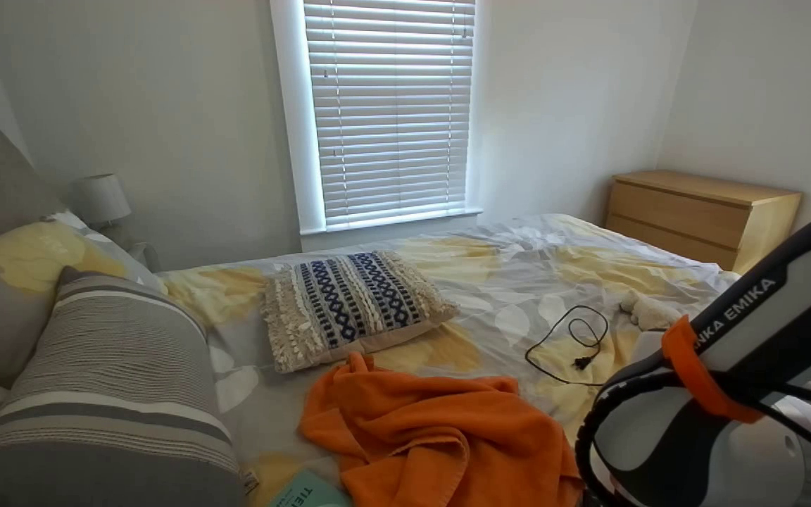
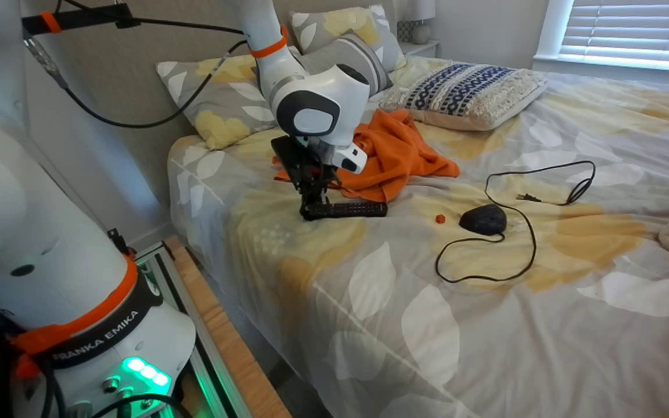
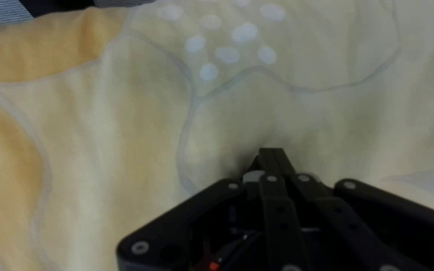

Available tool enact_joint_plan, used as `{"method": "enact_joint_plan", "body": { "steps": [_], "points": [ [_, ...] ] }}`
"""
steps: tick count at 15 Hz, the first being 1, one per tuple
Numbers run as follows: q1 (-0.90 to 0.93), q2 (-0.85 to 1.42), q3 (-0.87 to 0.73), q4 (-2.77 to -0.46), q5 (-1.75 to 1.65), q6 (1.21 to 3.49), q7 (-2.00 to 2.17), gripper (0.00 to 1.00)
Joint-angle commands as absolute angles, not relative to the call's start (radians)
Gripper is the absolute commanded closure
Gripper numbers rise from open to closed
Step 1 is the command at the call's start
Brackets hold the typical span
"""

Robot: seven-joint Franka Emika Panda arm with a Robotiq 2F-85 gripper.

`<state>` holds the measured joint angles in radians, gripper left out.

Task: Press the button on the remote

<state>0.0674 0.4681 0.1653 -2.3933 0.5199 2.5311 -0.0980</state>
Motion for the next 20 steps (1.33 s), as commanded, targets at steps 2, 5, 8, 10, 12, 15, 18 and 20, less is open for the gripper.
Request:
{"method": "enact_joint_plan", "body": {
  "steps": [2, 5, 8, 10, 12, 15, 18, 20],
  "points": [
    [0.038, 0.489, 0.191, -2.377, 0.507, 2.515, -0.090, 1.00],
    [0.026, 0.494, 0.198, -2.373, 0.515, 2.513, -0.102, 1.00],
    [0.020, 0.505, 0.203, -2.367, 0.515, 2.512, -0.105, 1.00],
    [0.009, 0.516, 0.211, -2.359, 0.521, 2.504, -0.115, 1.00],
    [0.000, 0.537, 0.218, -2.347, 0.524, 2.503, -0.129, 1.00],
    [-0.009, 0.578, 0.226, -2.332, 0.518, 2.537, -0.166, 1.00],
    [-0.018, 0.618, 0.232, -2.314, 0.507, 2.556, -0.217, 1.00],
    [-0.023, 0.632, 0.235, -2.308, 0.498, 2.568, -0.252, 1.00]
  ]
}}
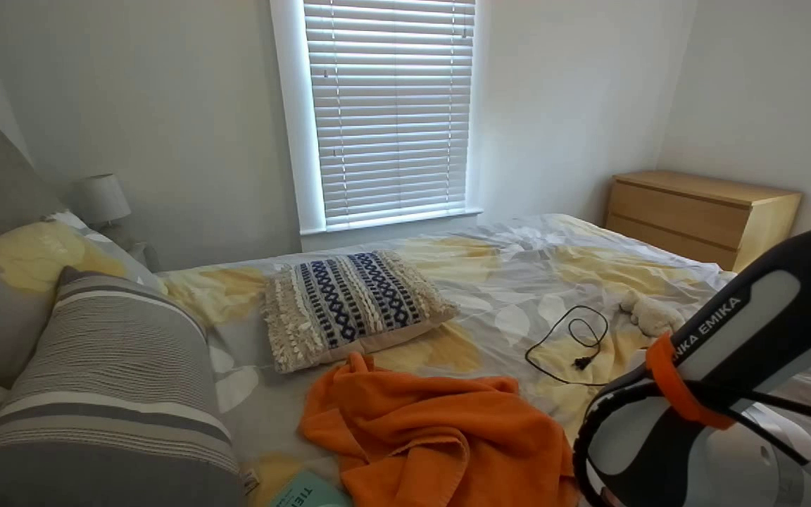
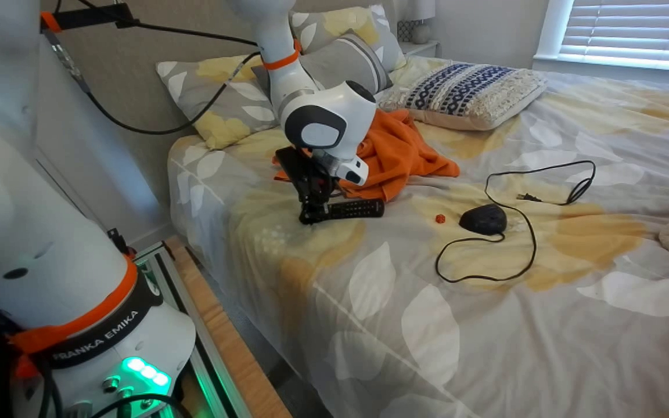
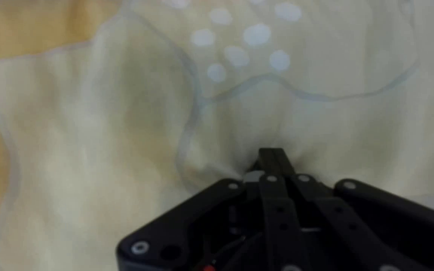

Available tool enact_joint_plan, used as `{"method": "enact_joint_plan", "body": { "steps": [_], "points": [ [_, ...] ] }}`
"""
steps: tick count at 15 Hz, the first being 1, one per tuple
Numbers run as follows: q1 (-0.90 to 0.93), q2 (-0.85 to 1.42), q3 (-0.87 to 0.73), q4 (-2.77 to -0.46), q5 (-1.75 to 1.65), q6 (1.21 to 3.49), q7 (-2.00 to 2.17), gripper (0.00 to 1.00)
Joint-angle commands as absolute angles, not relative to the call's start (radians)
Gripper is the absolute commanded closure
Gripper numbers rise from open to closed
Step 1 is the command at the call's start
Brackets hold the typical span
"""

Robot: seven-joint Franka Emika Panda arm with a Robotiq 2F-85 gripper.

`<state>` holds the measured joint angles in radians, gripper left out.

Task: Press the button on the remote

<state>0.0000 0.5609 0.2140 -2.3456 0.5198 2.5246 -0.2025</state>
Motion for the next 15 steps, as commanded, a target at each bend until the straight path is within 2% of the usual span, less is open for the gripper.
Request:
{"method": "enact_joint_plan", "body": {
  "steps": [1, 6, 15],
  "points": [
    [-0.024, 0.636, 0.235, -2.306, 0.495, 2.573, -0.265, 1.00],
    [-0.028, 0.629, 0.236, -2.309, 0.484, 2.564, -0.292, 1.00],
    [0.016, 0.389, 0.199, -2.423, 0.434, 2.413, -0.109, 1.00]
  ]
}}
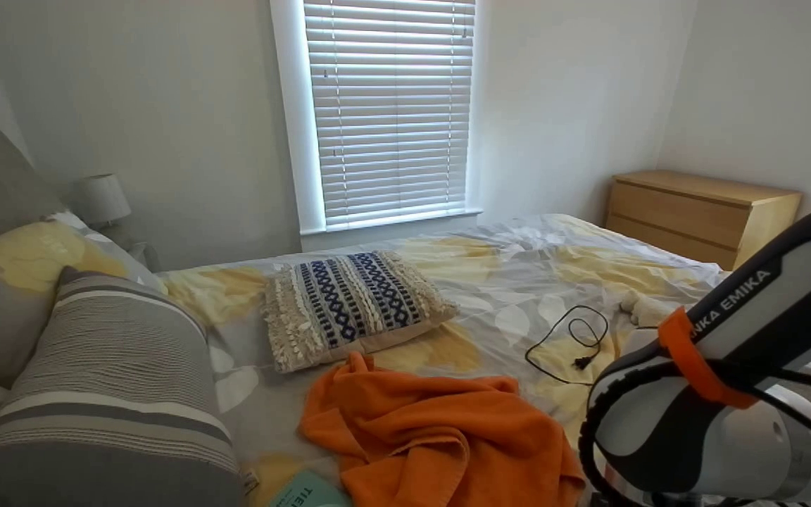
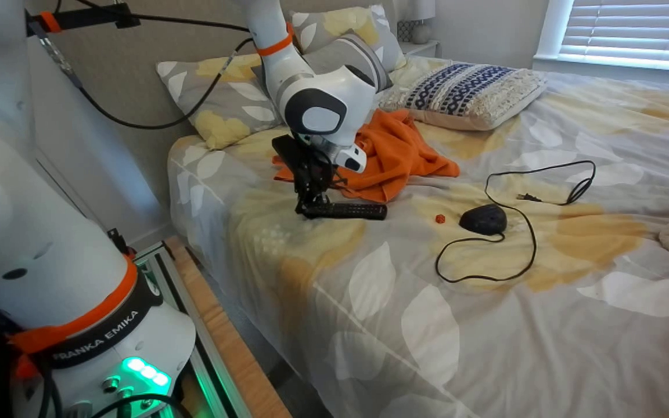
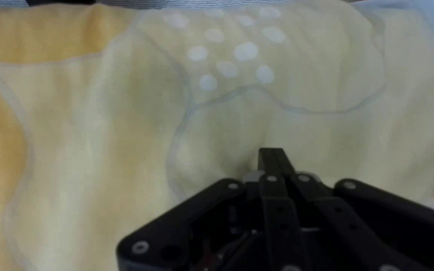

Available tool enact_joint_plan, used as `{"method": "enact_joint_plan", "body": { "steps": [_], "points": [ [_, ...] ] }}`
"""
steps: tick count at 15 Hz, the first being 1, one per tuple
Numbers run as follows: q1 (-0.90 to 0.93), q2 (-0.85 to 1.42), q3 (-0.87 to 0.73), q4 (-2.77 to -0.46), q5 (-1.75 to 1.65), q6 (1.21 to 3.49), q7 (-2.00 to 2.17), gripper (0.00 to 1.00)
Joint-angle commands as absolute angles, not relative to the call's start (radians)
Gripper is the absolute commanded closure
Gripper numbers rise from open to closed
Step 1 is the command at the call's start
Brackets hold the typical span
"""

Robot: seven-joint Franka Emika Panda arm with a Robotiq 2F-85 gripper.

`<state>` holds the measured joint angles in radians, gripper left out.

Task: Press the button on the remote

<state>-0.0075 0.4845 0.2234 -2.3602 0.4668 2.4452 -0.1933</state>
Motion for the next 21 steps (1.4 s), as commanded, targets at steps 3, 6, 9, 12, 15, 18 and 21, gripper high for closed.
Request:
{"method": "enact_joint_plan", "body": {
  "steps": [3, 6, 9, 12, 15, 18, 21],
  "points": [
    [0.036, 0.324, 0.163, -2.467, 0.390, 2.416, -0.016, 1.00],
    [0.060, 0.246, 0.124, -2.519, 0.313, 2.435, 0.071, 0.72],
    [0.090, 0.156, 0.078, -2.566, 0.194, 2.486, 0.192, 0.52],
    [0.102, 0.057, 0.053, -2.604, 0.084, 2.554, 0.301, 0.30],
    [0.093, -0.054, 0.065, -2.645, 0.027, 2.649, 0.329, 0.08],
    [0.092, -0.151, 0.092, -2.693, 0.047, 2.740, 0.296, 0.00],
    [0.110, -0.237, 0.117, -2.733, 0.081, 2.778, 0.275, 0.00]
  ]
}}
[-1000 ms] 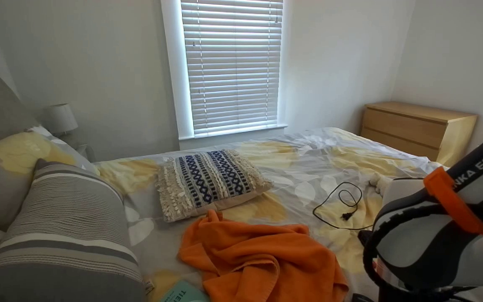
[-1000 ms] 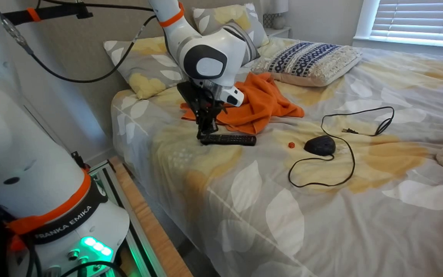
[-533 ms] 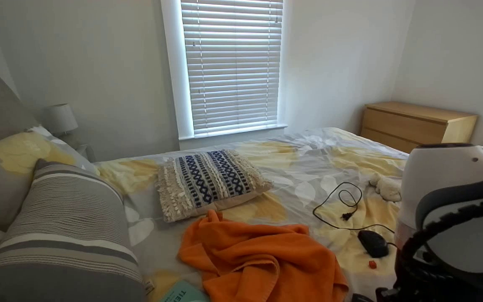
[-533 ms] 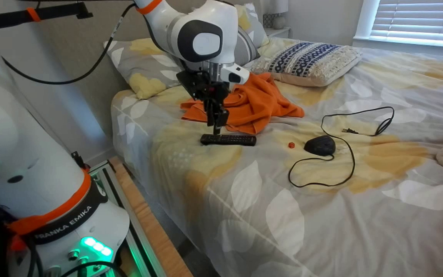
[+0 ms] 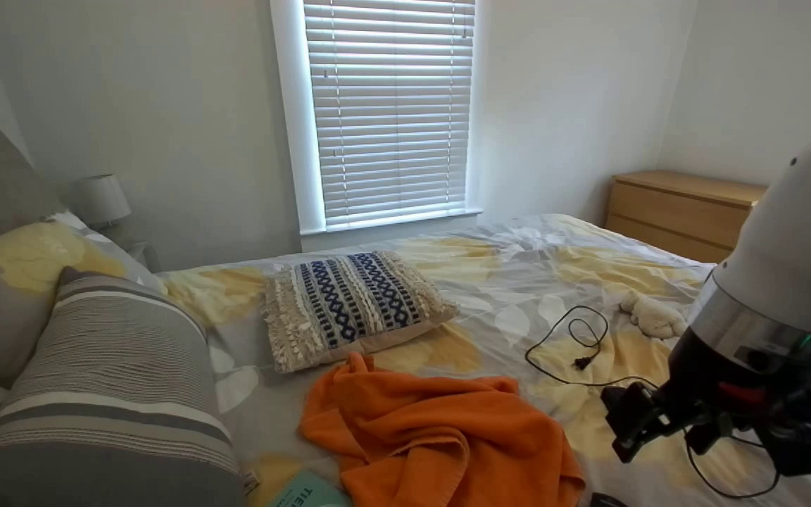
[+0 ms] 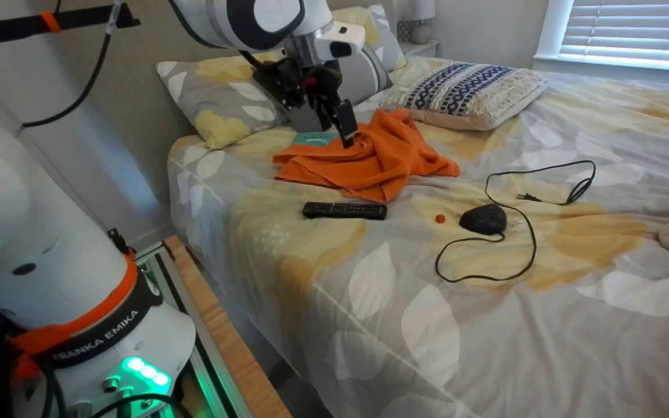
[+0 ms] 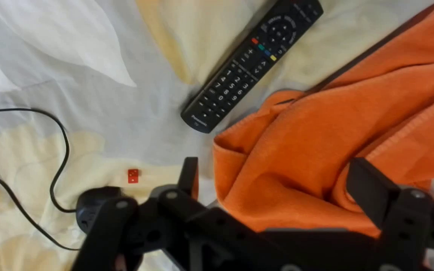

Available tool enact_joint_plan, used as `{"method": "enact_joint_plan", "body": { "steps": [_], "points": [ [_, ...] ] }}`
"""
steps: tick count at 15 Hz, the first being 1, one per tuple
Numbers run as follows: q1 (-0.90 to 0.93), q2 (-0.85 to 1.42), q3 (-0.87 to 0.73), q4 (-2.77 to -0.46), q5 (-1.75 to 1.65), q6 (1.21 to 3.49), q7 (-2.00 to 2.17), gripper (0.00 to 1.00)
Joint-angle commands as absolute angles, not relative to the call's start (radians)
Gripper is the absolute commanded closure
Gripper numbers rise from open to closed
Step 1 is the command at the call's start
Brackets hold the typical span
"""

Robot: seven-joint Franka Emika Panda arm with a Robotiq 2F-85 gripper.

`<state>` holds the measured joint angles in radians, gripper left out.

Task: Press the button on the remote

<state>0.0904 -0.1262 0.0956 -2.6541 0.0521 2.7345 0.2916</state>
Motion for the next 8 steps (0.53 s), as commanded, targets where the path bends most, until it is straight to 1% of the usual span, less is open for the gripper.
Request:
{"method": "enact_joint_plan", "body": {
  "steps": [1, 2, 3, 8],
  "points": [
    [0.119, -0.259, 0.124, -2.744, 0.090, 2.787, 0.264, 0.00],
    [0.142, -0.275, 0.122, -2.750, 0.122, 2.793, 0.229, 0.00],
    [0.105, -0.210, 0.126, -2.695, 0.077, 2.764, 0.270, 0.01],
    [0.104, -0.220, 0.129, -2.697, 0.081, 2.764, 0.267, 0.00]
  ]
}}
